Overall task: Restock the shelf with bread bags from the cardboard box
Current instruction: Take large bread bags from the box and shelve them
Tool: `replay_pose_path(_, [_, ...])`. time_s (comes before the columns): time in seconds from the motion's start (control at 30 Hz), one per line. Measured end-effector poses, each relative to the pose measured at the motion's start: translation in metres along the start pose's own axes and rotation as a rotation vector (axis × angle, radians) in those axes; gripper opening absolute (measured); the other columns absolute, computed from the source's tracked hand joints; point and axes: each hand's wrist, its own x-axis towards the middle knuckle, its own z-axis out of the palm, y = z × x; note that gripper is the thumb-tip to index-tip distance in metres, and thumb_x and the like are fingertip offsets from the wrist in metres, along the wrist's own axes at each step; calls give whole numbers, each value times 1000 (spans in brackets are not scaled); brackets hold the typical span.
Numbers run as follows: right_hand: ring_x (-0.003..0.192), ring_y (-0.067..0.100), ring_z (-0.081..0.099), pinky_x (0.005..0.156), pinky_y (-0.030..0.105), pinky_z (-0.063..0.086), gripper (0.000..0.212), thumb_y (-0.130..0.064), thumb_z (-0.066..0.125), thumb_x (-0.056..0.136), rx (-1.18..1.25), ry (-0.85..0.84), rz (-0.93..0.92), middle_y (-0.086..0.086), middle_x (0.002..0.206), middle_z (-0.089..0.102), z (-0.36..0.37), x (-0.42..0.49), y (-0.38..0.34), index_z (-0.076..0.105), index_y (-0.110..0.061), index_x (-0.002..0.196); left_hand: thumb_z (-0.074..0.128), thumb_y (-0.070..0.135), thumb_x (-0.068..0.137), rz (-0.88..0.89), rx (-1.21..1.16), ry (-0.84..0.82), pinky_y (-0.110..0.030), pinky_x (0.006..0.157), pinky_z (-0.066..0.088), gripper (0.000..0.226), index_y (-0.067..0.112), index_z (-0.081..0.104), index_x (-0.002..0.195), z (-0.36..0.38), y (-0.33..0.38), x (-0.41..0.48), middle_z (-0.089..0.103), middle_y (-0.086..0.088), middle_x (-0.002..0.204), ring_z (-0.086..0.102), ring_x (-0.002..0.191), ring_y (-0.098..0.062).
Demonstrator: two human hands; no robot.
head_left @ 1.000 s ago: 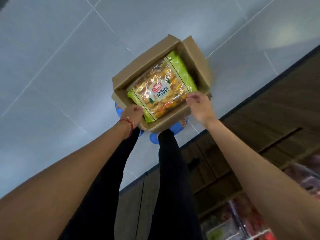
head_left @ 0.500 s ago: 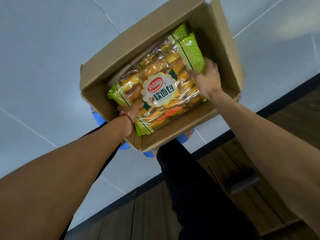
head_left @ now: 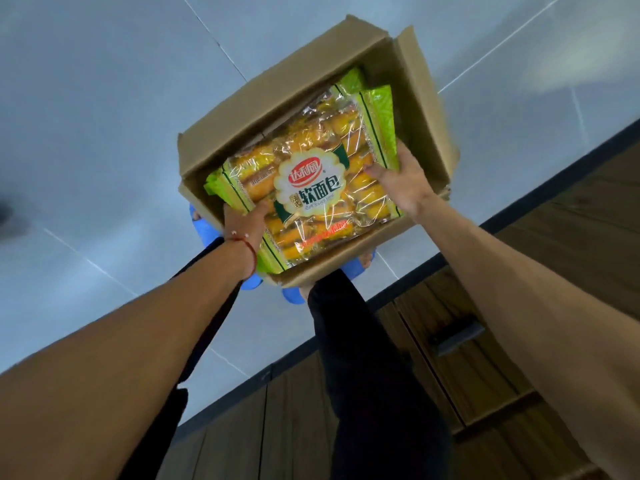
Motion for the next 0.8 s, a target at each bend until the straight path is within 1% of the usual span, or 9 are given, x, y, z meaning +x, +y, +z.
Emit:
replay_pose_path(0.1, [138,23,50,115,55,41,89,-57,70,83,-5,43,-20,-6,152,51,-6,-59,-38,29,-34,158,67,21,87,96,-10,-42,-29,87,42,61,14,40,141,-26,14,-35,58,-3,128,56,107,-21])
replay_pose_path(0.2, [132,23,56,111,56,45,86,-60,71,79,31,62,-12,-7,146,56,-15,-113,-57,34,-35,153,66,21,87,196,17,-48,-25,84,41,52,17,48,136,-57,30,-73,61,2,117,55,98,-15])
replay_pose_path(0.27, [128,23,60,108,56,48,86,-63,73,76,68,63,-9,-8,141,59,-18,-147,-65,37,-36,149,67,28,85,221,43,-65,-28,86,44,49,21,52,131,-83,39,-97,64,1,118,59,101,-18])
replay_pose_path(0.37, [120,17,63,104,51,52,68,-39,72,92,113,86,-46,-6,137,62,-15,-206,-85,40,-27,151,67,44,78,207,71,-66,-43,95,49,48,26,55,121,-125,53,-133,65,0,115,63,105,-26])
replay_pose_path(0.43, [114,14,65,100,46,56,64,-32,71,95,130,108,-65,-6,136,62,-12,-240,-95,40,-23,151,68,49,77,214,81,-78,-45,93,50,46,27,56,116,-152,58,-155,65,1,112,63,103,-25])
replay_pose_path(0.53, [113,15,68,97,49,58,62,-37,71,93,162,120,-100,-6,134,64,-6,-286,-106,41,-24,146,68,59,72,246,111,-80,-46,95,48,60,25,55,120,-188,62,-187,65,0,117,62,108,-26])
replay_pose_path(0.6, [115,17,68,97,52,58,62,-43,71,90,187,128,-119,-6,133,63,-1,-311,-114,41,-28,143,69,54,75,276,111,-79,-46,94,50,50,25,57,113,-210,64,-206,66,0,111,63,103,-25])
replay_pose_path(0.67, [115,18,67,98,52,57,59,-41,69,93,217,129,-139,-5,133,62,3,-334,-122,40,-28,143,70,45,79,301,83,-77,-44,91,51,36,26,56,106,-229,65,-225,66,1,105,64,99,-24])
replay_pose_path(0.8, [108,14,68,99,49,57,55,-36,67,97,309,101,-136,-9,127,62,6,-368,-132,37,-27,143,70,37,83,307,-41,-100,-43,89,52,30,28,55,107,-260,57,-261,68,1,105,66,98,-23])
